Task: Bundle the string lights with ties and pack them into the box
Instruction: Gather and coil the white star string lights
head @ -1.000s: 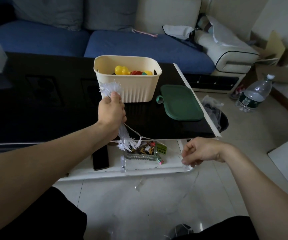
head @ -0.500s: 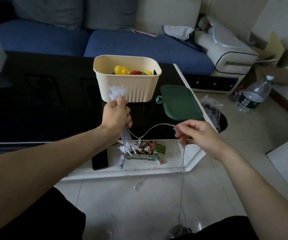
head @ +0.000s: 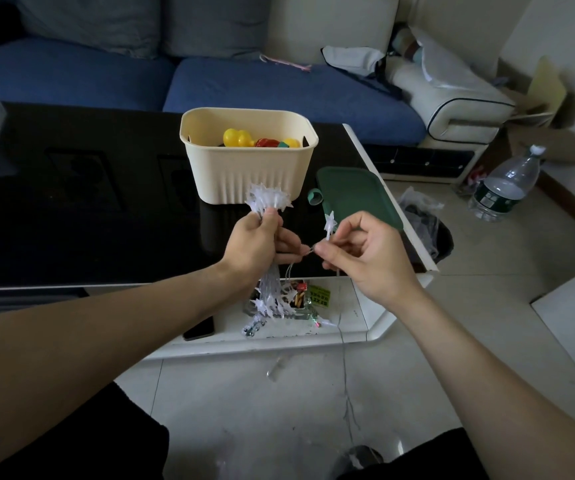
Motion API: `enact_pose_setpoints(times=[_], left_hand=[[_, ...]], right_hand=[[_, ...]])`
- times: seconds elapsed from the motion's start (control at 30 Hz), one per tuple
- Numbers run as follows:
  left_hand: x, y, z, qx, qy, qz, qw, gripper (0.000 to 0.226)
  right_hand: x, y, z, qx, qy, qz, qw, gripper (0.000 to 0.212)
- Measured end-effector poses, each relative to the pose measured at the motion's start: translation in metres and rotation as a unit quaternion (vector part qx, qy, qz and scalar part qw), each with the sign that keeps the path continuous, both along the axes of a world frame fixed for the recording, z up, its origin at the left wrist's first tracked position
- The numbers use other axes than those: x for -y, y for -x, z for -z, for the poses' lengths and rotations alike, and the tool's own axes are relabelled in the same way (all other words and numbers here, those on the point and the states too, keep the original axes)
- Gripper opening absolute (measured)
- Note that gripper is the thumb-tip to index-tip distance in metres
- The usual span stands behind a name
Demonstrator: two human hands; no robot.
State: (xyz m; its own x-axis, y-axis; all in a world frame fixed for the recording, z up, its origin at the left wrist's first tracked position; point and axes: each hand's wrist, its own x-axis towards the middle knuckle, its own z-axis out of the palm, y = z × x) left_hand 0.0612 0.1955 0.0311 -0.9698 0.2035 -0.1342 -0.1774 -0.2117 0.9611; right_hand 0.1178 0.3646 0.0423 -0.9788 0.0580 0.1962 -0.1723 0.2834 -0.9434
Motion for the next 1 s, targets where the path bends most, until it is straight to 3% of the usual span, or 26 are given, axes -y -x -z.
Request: enact_pose_setpoints(times=[0.3, 0.53, 0.63, 0.8, 0.9, 1.0], left_hand=[[-0.006, -0.011, 0.006, 0.003, 0.072, 0.118, 0.990, 0.030], [0.001, -0.009, 0.010, -0.017, 0.195, 0.087, 0.977, 0.046], [0.004, -0.008, 0.011, -0.029, 0.209, 0.095, 0.973, 0.045], [0.005, -0.008, 0.012, -0.036, 0.181, 0.099, 0.978, 0.037], [0.006, -0.007, 0.010, -0.046, 0.173, 0.098, 0.979, 0.034], [0.007, -0.008, 0.009, -0.051, 0.178, 0.114, 0.976, 0.041]], right_hand=[[0.021, 0.000, 0.010, -0.016, -0.053, 0.066, 0.996, 0.023], [0.039, 0.001, 0.022, -0.010, -0.093, 0.069, 0.993, 0.009], [0.041, 0.003, 0.024, -0.004, -0.103, 0.090, 0.991, 0.013], [0.044, 0.003, 0.025, 0.005, -0.045, 0.150, 0.988, 0.019], [0.045, 0.003, 0.027, 0.041, 0.010, 0.142, 0.989, 0.015], [0.048, 0.003, 0.029, 0.022, 0.012, 0.136, 0.990, 0.009]])
